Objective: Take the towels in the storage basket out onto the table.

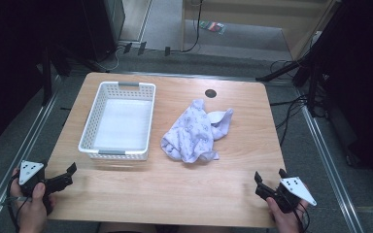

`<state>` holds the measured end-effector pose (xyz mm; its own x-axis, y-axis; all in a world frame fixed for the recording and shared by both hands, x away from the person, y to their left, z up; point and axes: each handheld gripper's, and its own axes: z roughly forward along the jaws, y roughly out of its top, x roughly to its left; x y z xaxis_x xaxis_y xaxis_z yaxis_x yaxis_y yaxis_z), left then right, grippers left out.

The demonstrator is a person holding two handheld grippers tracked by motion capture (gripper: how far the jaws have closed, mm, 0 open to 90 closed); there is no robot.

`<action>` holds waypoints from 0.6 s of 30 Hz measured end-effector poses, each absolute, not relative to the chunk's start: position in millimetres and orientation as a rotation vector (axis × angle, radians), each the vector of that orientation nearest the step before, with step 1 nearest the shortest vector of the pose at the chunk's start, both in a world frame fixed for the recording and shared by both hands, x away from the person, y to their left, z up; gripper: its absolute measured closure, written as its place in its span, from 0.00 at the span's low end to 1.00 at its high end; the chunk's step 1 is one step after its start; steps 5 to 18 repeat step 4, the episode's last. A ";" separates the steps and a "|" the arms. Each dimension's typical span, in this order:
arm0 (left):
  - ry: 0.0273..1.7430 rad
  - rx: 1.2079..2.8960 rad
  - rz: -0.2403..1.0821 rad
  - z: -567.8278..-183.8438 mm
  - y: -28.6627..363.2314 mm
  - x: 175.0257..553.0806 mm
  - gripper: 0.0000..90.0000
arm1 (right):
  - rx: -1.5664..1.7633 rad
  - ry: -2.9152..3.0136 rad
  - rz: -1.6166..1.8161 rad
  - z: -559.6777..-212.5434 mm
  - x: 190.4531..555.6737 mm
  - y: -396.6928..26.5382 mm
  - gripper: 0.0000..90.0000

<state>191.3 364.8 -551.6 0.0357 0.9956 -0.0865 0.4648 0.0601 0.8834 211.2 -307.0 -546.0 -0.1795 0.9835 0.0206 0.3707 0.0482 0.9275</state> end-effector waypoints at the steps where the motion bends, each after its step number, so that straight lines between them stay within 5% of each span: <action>1: 1.541 1.518 0.840 -551.6 364.8 191.4 0.00 | 1.385 1.637 1.125 -546.0 211.0 -306.6 0.14; 18: 1.542 1.524 0.833 -551.6 364.9 191.8 0.00 | 1.387 1.638 1.125 -545.9 211.0 -306.2 0.14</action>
